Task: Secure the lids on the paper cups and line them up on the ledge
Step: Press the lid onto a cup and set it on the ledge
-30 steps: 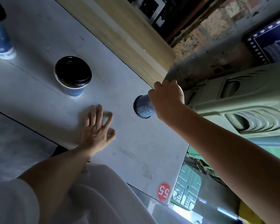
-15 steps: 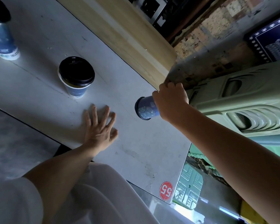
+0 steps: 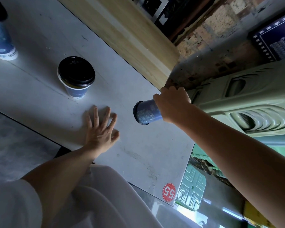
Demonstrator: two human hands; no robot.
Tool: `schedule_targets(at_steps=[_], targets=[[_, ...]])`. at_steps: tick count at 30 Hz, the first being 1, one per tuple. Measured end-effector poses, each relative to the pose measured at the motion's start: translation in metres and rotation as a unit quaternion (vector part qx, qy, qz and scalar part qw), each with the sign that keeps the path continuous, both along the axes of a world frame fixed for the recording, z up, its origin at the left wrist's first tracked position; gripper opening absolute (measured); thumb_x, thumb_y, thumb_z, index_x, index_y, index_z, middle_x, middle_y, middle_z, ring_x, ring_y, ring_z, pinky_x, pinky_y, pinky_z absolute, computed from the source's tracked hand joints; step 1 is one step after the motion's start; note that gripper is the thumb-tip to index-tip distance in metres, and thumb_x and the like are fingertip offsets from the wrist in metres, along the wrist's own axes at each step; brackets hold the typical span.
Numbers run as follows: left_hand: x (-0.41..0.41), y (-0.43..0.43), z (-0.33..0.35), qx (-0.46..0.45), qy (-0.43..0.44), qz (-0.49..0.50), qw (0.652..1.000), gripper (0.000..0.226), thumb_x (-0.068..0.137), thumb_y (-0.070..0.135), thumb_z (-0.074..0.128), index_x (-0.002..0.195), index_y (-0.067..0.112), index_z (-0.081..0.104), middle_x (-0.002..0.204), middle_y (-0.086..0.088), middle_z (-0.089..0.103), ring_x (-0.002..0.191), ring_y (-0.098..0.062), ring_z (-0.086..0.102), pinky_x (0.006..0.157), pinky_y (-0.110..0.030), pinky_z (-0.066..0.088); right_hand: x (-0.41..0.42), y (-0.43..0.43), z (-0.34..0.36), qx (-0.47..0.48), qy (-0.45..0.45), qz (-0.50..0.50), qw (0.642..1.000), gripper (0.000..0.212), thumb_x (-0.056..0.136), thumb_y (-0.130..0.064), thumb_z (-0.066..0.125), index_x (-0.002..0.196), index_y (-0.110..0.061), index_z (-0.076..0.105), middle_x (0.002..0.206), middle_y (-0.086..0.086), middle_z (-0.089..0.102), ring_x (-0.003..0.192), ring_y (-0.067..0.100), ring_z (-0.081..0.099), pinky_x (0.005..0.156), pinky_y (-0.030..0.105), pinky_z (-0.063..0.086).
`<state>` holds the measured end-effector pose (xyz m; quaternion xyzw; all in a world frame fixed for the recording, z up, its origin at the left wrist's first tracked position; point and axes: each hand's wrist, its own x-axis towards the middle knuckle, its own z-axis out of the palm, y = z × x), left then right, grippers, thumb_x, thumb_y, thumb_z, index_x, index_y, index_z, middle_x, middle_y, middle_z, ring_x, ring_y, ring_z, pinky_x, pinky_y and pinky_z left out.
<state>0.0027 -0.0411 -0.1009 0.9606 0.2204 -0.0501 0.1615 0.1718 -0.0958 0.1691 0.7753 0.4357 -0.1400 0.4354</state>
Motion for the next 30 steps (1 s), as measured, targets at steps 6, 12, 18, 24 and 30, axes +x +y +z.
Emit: schedule_targets(at_steps=[6,12,18,24,30], targets=[[0.0,0.0,0.001,0.006,-0.001,0.0,1.0,0.073,0.085,0.056,0.048,0.148,0.02,0.039,0.164,-0.012,0.021,0.144,-0.06,0.006,0.114,-0.073,0.003,0.003,-0.004,-0.004,0.0,-0.005,-0.002,1.0,0.045,0.084,-0.023,0.062,0.127,-0.02,0.052,0.124,0.005,0.051,0.114,0.028,0.052,0.092,0.042,0.038],[0.001,0.001,0.002,0.0,0.012,-0.008,1.0,0.075,0.084,0.057,0.047,0.149,0.02,0.038,0.164,-0.012,0.021,0.145,-0.06,0.004,0.113,-0.074,0.004,0.017,-0.026,-0.028,0.048,0.113,-0.126,0.984,0.055,0.074,-0.026,0.074,0.125,-0.021,0.052,0.117,0.004,0.056,0.105,0.027,0.059,0.072,0.033,0.042],[0.019,0.003,0.009,-0.001,0.056,-0.01,0.998,0.08,0.083,0.06,0.04,0.152,0.019,0.031,0.165,-0.021,0.011,0.145,-0.058,-0.001,0.112,-0.069,0.001,0.045,-0.044,-0.051,0.248,0.241,-0.364,0.865,0.06,0.067,-0.031,0.083,0.12,-0.018,0.056,0.107,0.0,0.066,0.096,0.022,0.064,0.077,0.029,0.051],[0.069,0.024,0.018,-0.01,0.059,0.022,0.998,0.08,0.081,0.052,0.056,0.147,0.013,0.034,0.159,-0.027,0.018,0.142,-0.06,0.012,0.113,-0.07,0.018,0.074,-0.035,-0.089,0.524,0.286,-0.54,0.593,0.083,0.047,-0.033,0.091,0.12,-0.016,0.055,0.113,0.002,0.068,0.101,0.016,0.067,0.095,0.046,0.054],[0.114,0.037,0.008,-0.017,0.028,0.076,0.997,0.079,0.082,0.052,0.054,0.148,0.016,0.031,0.163,-0.025,0.012,0.143,-0.058,0.014,0.112,-0.069,0.023,0.114,-0.021,-0.133,0.618,0.263,-0.571,0.473,0.101,0.036,-0.034,0.094,0.126,-0.02,0.051,0.117,0.0,0.067,0.106,0.021,0.067,0.089,0.051,0.057]])
